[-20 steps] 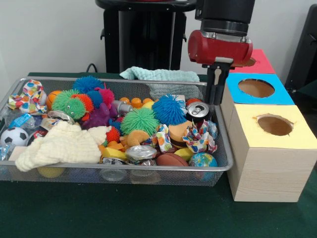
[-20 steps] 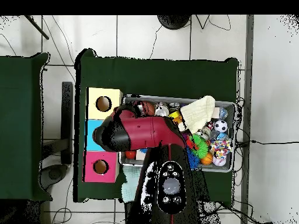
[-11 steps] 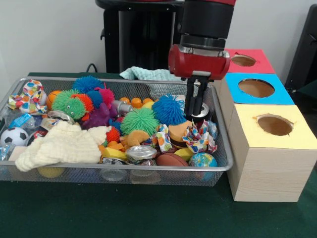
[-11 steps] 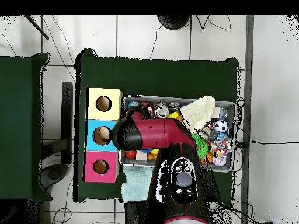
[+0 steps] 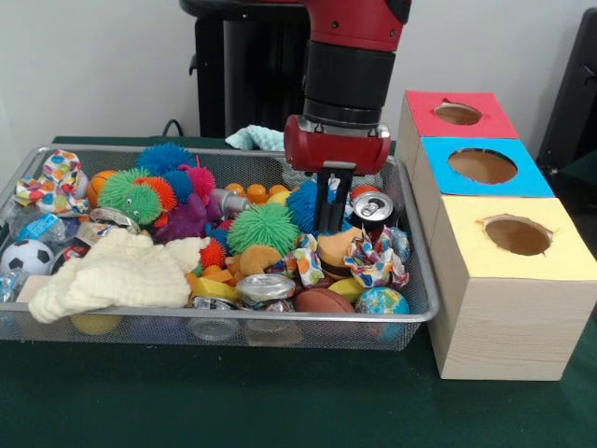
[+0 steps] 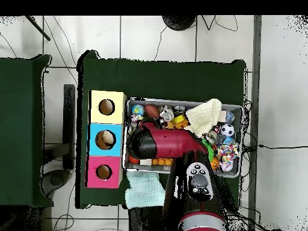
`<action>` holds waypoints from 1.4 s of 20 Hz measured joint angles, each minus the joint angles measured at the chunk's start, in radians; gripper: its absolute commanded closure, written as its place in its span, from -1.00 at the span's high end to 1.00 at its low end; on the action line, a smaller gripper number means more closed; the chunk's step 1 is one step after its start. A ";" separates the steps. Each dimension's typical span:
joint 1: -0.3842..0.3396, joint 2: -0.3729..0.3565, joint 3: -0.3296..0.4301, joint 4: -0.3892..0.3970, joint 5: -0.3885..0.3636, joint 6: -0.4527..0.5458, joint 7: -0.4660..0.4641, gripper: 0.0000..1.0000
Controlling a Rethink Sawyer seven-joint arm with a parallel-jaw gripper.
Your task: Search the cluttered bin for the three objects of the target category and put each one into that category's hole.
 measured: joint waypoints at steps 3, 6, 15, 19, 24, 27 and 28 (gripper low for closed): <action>-0.023 0.010 0.015 0.017 0.004 0.000 0.000 -1.00; -0.036 0.014 0.028 0.028 0.013 0.009 0.000 -1.00; -0.046 0.014 0.074 0.044 0.052 0.092 0.000 -1.00; -0.046 0.014 0.089 0.044 0.051 0.095 0.000 1.00; -0.036 0.014 0.088 0.044 0.051 0.095 0.000 1.00; -0.026 0.013 0.088 0.044 0.049 0.095 0.000 1.00; -0.024 0.013 0.088 0.044 0.047 0.095 0.000 1.00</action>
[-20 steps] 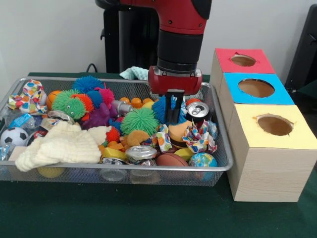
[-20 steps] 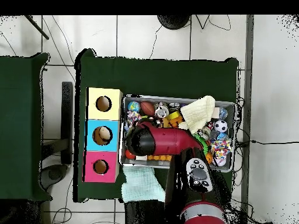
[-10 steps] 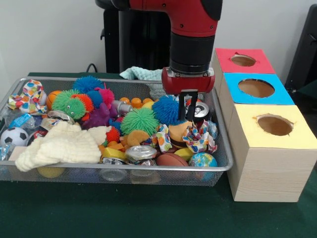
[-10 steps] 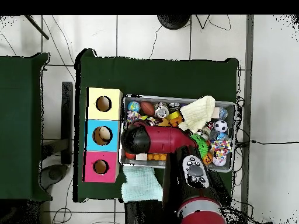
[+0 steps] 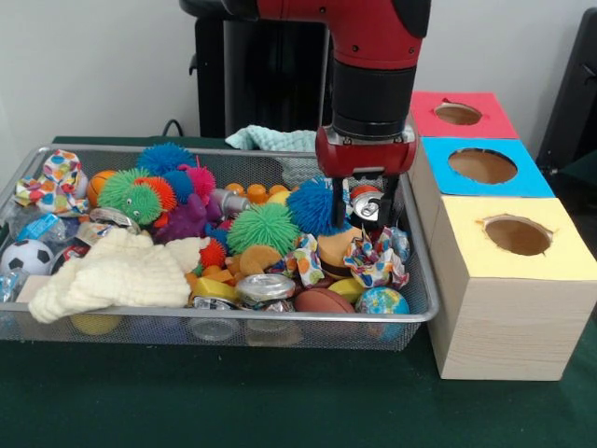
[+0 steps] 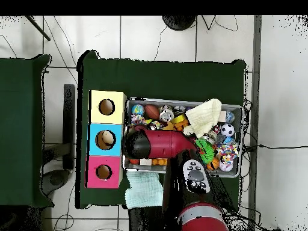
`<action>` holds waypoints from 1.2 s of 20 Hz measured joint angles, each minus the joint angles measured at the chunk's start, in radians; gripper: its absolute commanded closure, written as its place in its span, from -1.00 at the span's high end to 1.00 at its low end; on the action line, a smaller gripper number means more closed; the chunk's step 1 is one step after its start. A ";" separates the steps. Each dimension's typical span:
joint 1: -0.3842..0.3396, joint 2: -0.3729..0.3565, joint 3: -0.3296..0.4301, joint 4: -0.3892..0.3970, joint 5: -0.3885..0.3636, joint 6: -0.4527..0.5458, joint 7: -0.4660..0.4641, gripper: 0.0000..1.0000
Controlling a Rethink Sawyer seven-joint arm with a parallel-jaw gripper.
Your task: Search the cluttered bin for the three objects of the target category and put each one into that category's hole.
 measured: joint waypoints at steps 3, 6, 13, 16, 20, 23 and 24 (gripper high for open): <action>0.008 -0.003 0.000 0.000 -0.014 -0.001 0.000 1.00; 0.008 -0.005 0.000 0.000 -0.026 -0.007 0.000 1.00; 0.020 -0.007 -0.002 -0.010 -0.076 -0.021 0.000 1.00; 0.026 -0.006 -0.002 -0.016 -0.092 -0.021 0.000 1.00; 0.027 -0.005 -0.002 -0.021 -0.104 -0.021 0.000 1.00; 0.027 0.002 -0.002 -0.024 -0.104 -0.021 0.000 1.00; 0.027 0.004 -0.003 -0.025 -0.104 -0.021 0.000 1.00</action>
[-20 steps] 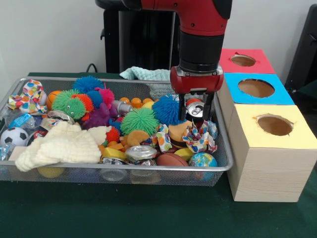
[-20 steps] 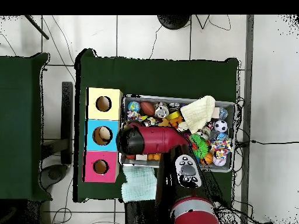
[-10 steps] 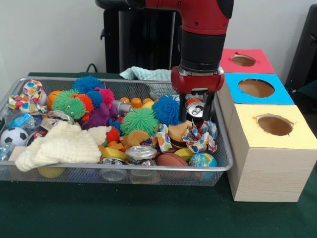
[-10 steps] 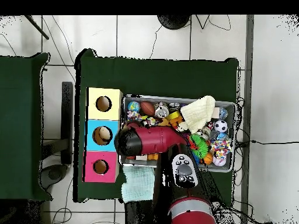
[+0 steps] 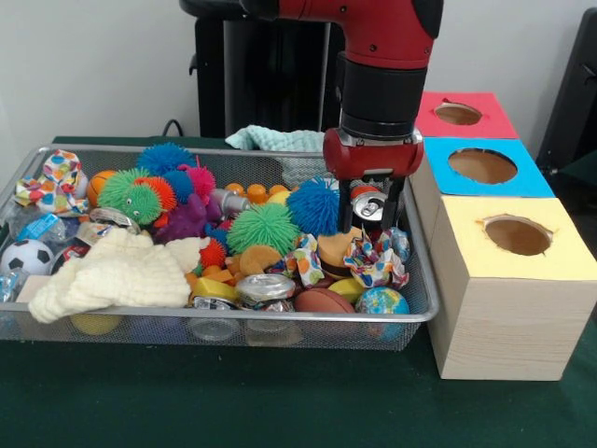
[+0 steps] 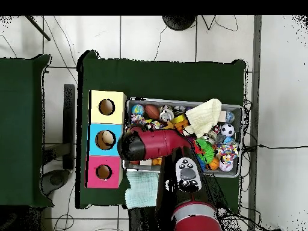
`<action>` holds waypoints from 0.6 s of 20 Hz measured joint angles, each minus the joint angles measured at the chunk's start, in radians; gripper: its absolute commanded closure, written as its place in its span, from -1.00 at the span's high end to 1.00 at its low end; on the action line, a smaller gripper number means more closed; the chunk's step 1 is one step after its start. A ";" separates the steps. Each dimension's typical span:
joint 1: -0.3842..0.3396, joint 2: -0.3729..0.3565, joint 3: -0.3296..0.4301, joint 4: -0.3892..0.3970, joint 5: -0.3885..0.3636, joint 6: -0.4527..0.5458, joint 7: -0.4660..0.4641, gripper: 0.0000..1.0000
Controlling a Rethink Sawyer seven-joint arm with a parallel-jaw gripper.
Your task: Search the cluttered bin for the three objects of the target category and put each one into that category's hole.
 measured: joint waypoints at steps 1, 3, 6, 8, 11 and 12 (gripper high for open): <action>0.000 0.009 -0.003 -0.003 0.000 0.000 0.000 1.00; 0.000 0.013 -0.007 -0.004 -0.001 0.000 0.000 1.00; 0.000 0.018 -0.015 -0.004 -0.005 0.000 0.000 1.00; -0.001 0.020 -0.024 -0.004 -0.015 0.000 0.000 1.00; -0.003 0.020 -0.030 -0.004 -0.026 0.000 0.000 1.00; -0.004 0.020 -0.031 -0.004 -0.029 0.000 0.000 1.00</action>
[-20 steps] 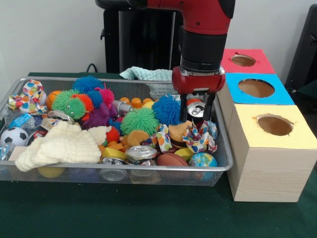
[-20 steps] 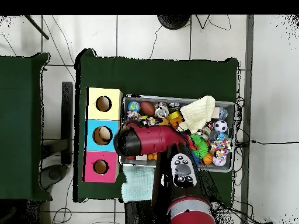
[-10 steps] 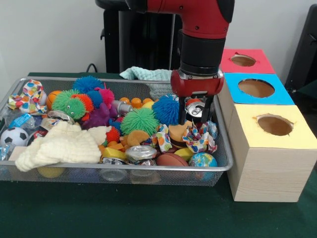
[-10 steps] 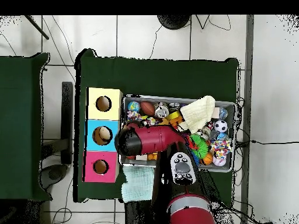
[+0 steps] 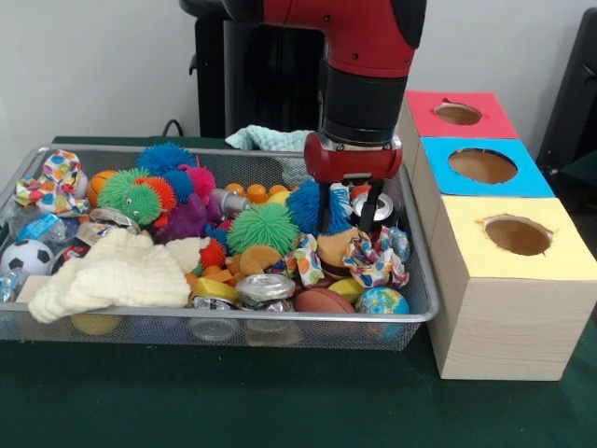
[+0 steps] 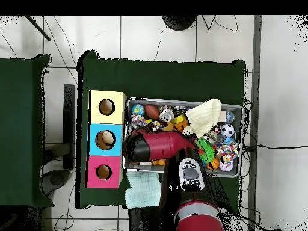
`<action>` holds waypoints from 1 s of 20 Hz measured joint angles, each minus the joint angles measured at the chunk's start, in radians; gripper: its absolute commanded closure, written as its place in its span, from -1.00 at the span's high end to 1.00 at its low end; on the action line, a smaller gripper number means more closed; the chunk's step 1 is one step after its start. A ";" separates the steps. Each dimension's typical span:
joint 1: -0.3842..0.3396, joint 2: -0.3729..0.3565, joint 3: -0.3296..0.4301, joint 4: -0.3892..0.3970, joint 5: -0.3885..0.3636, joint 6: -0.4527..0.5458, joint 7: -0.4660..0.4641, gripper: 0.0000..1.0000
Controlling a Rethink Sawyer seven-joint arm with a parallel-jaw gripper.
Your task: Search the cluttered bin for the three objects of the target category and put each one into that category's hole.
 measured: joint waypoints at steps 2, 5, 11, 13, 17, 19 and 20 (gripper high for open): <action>-0.005 0.000 -0.003 0.000 -0.010 0.000 0.000 1.00; -0.015 0.000 -0.004 0.000 -0.020 0.000 0.000 1.00; -0.043 0.004 -0.004 -0.001 -0.039 0.000 0.000 1.00; -0.057 0.013 -0.005 -0.006 -0.048 0.000 0.000 1.00; -0.072 0.029 -0.011 -0.018 -0.058 0.000 0.000 1.00; -0.077 0.041 -0.018 -0.025 -0.059 0.000 0.000 1.00; -0.078 0.047 -0.021 -0.029 -0.059 0.000 0.000 1.00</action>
